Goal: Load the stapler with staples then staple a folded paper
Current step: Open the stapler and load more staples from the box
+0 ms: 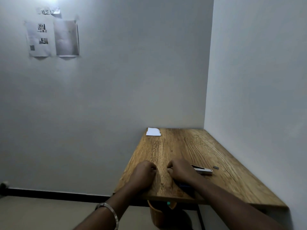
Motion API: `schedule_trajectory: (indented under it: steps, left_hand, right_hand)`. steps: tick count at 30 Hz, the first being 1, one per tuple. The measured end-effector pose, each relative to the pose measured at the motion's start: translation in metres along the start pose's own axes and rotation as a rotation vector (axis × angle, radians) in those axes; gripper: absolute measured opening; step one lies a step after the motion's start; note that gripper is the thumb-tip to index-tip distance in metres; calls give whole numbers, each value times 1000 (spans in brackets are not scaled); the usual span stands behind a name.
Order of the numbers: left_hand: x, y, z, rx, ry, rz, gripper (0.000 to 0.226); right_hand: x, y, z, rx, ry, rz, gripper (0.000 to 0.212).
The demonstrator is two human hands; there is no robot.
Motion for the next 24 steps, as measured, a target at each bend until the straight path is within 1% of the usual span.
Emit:
schedule_trajectory:
  steps: [8,11,13,17,24]
  left_hand:
    - [-3,-4,-2,-27,-50,-38,24]
    - [-4,-5,-2,1,-44,-36,22]
    - [-6,-5,-4,37,-37,-32,21]
    - [-11,7,-13,117,-29,-52,22]
    - [-14,49,-29,283,-54,-124,27]
  right_hand:
    - [-2,2,1,-54,-17,9,22]
    - [-4,7,10,-156,-20,-24,21]
    - [-6,14,22,-236,19,-38,22]
    - [-11,43,53,-305,94,-74,23]
    - [-7,124,96,-289,188,-234,22]
Point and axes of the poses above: each hand's wrist, its own x-axis away from the middle knuckle, its own z-axis out of the back of the hand, y = z × x, the point moved 6 cm from there along -x, towards the middle knuckle, and after that the axes turned 12 degrees about -z, right-handed, at the moved point
